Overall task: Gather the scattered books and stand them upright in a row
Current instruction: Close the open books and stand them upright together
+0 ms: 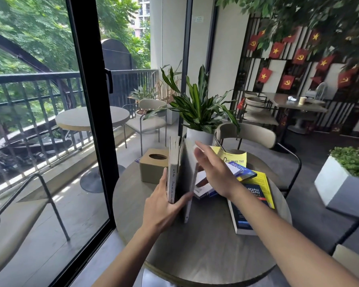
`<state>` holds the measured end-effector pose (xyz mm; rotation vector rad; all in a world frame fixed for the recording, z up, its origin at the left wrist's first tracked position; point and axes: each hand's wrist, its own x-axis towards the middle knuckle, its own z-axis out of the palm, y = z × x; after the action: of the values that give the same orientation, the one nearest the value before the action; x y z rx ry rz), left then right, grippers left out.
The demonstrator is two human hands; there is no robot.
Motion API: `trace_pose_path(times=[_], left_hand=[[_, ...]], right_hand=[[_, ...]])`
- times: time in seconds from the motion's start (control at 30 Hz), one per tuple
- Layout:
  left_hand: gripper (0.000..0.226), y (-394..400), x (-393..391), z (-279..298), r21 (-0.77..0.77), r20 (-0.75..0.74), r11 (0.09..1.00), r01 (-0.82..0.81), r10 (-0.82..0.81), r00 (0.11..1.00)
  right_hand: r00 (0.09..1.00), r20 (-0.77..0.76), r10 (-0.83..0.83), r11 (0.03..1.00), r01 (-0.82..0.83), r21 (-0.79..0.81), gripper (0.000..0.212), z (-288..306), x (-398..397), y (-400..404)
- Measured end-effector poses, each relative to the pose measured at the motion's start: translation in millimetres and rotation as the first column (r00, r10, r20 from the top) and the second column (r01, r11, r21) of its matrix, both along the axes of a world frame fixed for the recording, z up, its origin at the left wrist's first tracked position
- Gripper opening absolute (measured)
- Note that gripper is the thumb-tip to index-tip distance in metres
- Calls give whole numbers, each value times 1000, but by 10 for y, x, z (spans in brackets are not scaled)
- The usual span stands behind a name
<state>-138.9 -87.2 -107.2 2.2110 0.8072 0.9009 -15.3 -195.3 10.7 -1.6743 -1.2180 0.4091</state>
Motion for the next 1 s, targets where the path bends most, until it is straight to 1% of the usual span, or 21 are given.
trace_pose_path(times=[0.07, 0.1, 0.17, 0.23, 0.3, 0.37, 0.47, 0.53, 0.6, 0.8, 0.9, 0.97, 1.0], left_hand=[[113, -10, 27, -9, -26, -10, 999, 48, -48, 999], [116, -15, 52, -13, -34, -13, 998, 56, -56, 998], [117, -4, 114, -35, -29, -27, 998, 50, -51, 998], [116, 23, 169, -34, -23, -44, 999, 48, -49, 998], [111, 56, 211, -23, -39, -34, 997, 71, -72, 997], [99, 68, 247, -20, -24, -46, 995, 100, -101, 994], [75, 88, 301, -85, 16, -75, 995, 100, -99, 992], [65, 96, 318, -117, 9, -64, 996, 89, -89, 994], [59, 87, 317, -106, 16, -46, 995, 98, -97, 994], [58, 71, 308, -67, 2, -30, 994, 108, -107, 994], [62, 53, 295, -51, -20, -14, 992, 123, -124, 992], [72, 59, 282, -43, -31, 0, 992, 123, -123, 992], [75, 68, 280, -52, -22, -6, 993, 116, -116, 993]], right_hand=[[997, 73, 31, 999, -29, -28, 99, -31, -73, 50], [991, 132, 24, 999, -19, -43, 101, -48, -104, 82], [960, 279, -23, 997, 43, -67, 106, -79, -153, 144], [920, 387, -67, 994, 97, -57, 112, -109, -191, 205], [879, 467, -101, 992, 123, -16, 111, -145, -204, 259], [848, 509, -150, 988, 152, 36, 101, -178, -179, 297], [824, 517, -231, 973, 193, 127, 76, -238, -146, 330], [812, 519, -267, 963, 212, 164, 69, -264, -149, 351], [804, 522, -285, 958, 221, 181, 66, -281, -153, 375], [815, 512, -271, 961, 199, 191, 66, -310, -128, 399], [838, 501, -218, 974, 154, 168, 64, -322, -88, 352], [883, 428, -190, 976, 122, 182, 61, -358, -30, 275], [901, 373, -223, 966, 152, 211, 61, -385, 11, 237]])
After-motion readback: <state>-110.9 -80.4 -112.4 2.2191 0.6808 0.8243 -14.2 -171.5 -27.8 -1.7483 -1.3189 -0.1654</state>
